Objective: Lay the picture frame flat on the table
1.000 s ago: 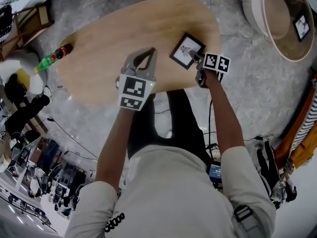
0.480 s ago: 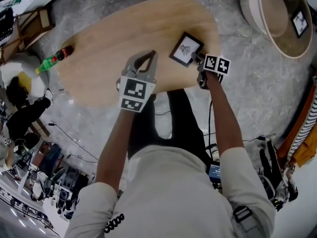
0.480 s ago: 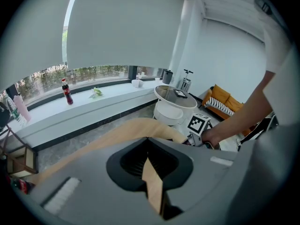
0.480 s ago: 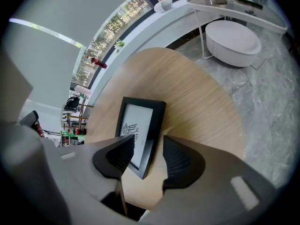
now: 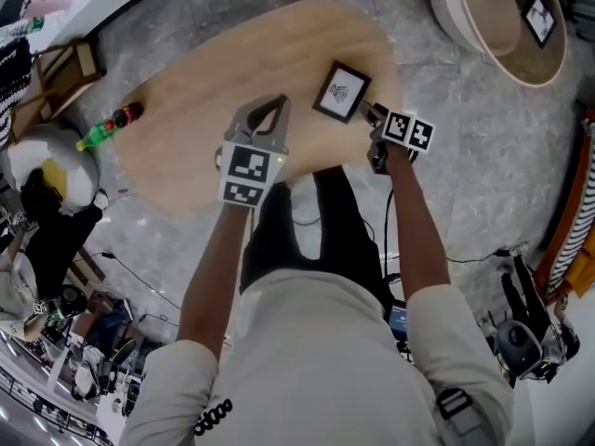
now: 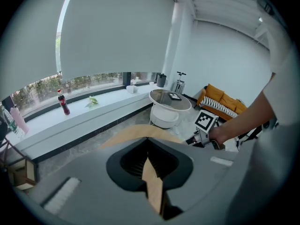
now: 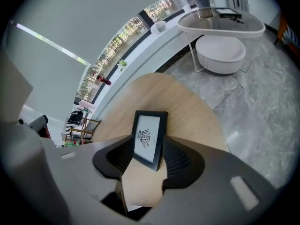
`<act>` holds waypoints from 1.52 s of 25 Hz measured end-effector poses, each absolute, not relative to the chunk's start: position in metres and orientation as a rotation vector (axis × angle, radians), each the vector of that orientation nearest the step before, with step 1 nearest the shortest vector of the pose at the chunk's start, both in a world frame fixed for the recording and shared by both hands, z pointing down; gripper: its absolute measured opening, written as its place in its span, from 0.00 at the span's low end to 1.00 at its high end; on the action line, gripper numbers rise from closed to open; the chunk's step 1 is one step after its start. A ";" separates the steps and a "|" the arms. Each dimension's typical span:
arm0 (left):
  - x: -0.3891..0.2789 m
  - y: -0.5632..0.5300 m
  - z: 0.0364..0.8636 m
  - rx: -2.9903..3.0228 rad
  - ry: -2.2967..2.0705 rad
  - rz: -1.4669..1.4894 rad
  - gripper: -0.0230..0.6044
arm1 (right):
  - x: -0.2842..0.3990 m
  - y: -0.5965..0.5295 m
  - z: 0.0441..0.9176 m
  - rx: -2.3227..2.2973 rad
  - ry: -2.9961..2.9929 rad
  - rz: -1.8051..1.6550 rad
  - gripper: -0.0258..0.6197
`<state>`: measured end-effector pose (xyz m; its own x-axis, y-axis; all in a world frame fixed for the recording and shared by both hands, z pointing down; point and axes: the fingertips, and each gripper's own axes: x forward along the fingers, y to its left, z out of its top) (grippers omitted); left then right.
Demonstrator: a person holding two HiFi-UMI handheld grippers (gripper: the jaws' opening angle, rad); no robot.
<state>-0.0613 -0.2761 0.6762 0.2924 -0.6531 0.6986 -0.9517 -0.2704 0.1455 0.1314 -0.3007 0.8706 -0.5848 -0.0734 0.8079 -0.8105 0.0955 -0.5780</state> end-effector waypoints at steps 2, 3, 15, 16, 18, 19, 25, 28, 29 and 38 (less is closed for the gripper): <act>-0.062 -0.274 0.665 2.043 -1.428 0.707 0.05 | 0.131 -0.302 0.849 0.902 -1.813 1.512 0.33; -0.063 -0.273 0.659 2.056 -1.430 0.708 0.05 | 0.131 -0.302 0.838 0.918 -1.836 1.488 0.33; -0.076 -0.236 0.560 2.222 -1.473 0.656 0.05 | 0.141 -0.287 0.661 1.228 -2.120 1.214 0.18; -0.078 -0.230 0.551 2.230 -1.483 0.649 0.05 | 0.143 -0.281 0.646 1.247 -2.139 1.184 0.17; -0.083 -0.220 0.534 2.246 -1.503 0.631 0.05 | 0.145 -0.271 0.618 1.286 -2.167 1.110 0.12; -0.086 -0.216 0.526 2.256 -1.514 0.621 0.05 | 0.146 -0.267 0.605 1.303 -2.178 1.068 0.10; -0.098 -0.196 0.486 2.311 -1.592 0.569 0.05 | 0.141 -0.246 0.527 1.305 -2.288 0.803 0.06; -0.100 -0.188 0.462 2.345 -1.612 0.543 0.05 | 0.136 -0.236 0.485 1.314 -2.337 0.661 0.05; -0.100 -0.186 0.452 2.361 -1.618 0.534 0.05 | 0.135 -0.233 0.471 1.319 -2.352 0.619 0.05; -0.094 -0.162 0.372 2.510 -1.678 0.450 0.05 | 0.133 -0.193 0.353 1.395 -2.473 0.320 0.04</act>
